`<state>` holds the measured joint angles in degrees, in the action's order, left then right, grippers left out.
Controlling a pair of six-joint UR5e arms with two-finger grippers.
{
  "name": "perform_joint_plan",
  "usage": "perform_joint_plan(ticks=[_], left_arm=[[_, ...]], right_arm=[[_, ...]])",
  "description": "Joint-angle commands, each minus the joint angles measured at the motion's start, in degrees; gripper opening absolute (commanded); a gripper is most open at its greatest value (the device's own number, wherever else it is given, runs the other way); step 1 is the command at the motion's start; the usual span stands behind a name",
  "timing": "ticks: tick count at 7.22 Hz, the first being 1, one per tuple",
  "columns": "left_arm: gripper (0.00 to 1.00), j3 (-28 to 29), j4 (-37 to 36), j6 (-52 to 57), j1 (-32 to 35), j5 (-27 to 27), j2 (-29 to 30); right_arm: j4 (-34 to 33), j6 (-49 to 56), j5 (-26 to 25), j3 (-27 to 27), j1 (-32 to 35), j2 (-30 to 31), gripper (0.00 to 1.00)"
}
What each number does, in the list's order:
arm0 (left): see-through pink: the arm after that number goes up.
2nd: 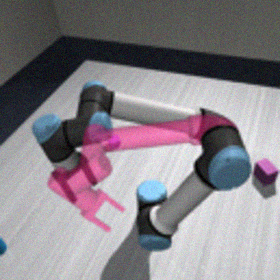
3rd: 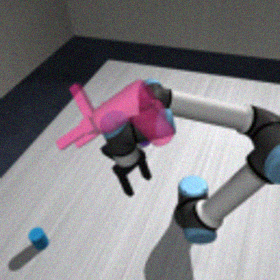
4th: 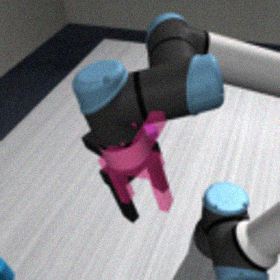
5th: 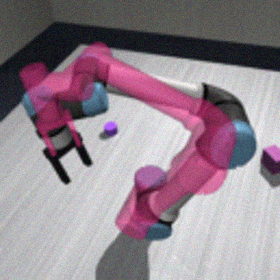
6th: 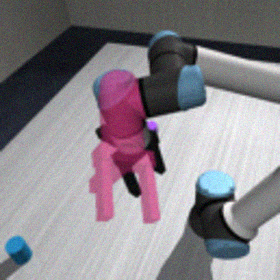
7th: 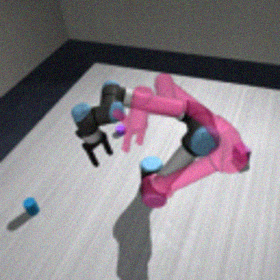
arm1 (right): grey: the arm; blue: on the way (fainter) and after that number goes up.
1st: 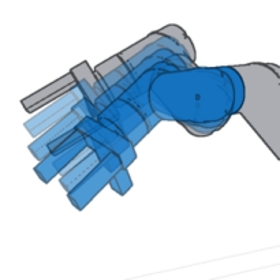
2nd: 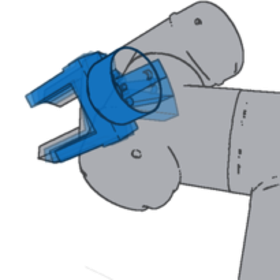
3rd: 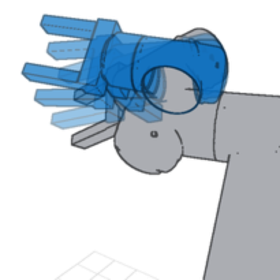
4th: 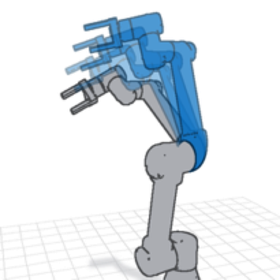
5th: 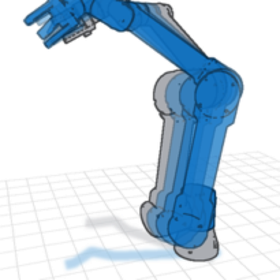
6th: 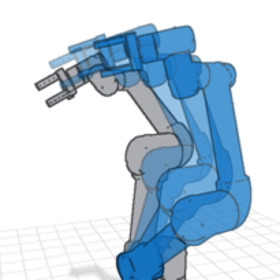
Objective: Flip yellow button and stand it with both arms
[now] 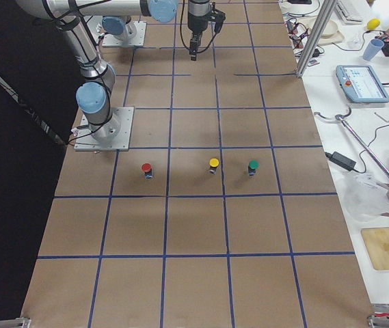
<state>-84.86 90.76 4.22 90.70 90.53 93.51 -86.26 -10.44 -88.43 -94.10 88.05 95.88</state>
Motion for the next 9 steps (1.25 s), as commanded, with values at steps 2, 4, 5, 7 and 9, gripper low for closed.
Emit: perform_joint_plan(ticks=[2, 4, 5, 7, 9], left_arm=[[1.00, -0.04, 0.30, 0.00, 0.17, 0.00, 0.00], [1.00, -0.04, 1.78, -0.09, -0.52, -0.44, -0.44], [1.00, -0.04, 2.32, -0.18, -0.96, -0.18, -0.26], [1.00, -0.13, 2.23, -0.18, -0.97, -0.09, -0.26], [1.00, -0.22, 2.50, -0.09, -0.97, 0.00, -0.87]], right_arm=[[1.80, -0.11, -0.16, 2.08, -0.60, -1.22, 1.00], [1.80, -0.11, -0.25, 2.08, -0.60, -1.22, 1.00], [1.71, -0.19, -0.34, 2.08, -0.60, -1.04, 1.00], [1.62, -0.11, -0.25, 2.08, -0.60, -1.13, 1.00], [1.62, -0.11, -0.25, 2.08, -0.60, -1.13, 1.00]])
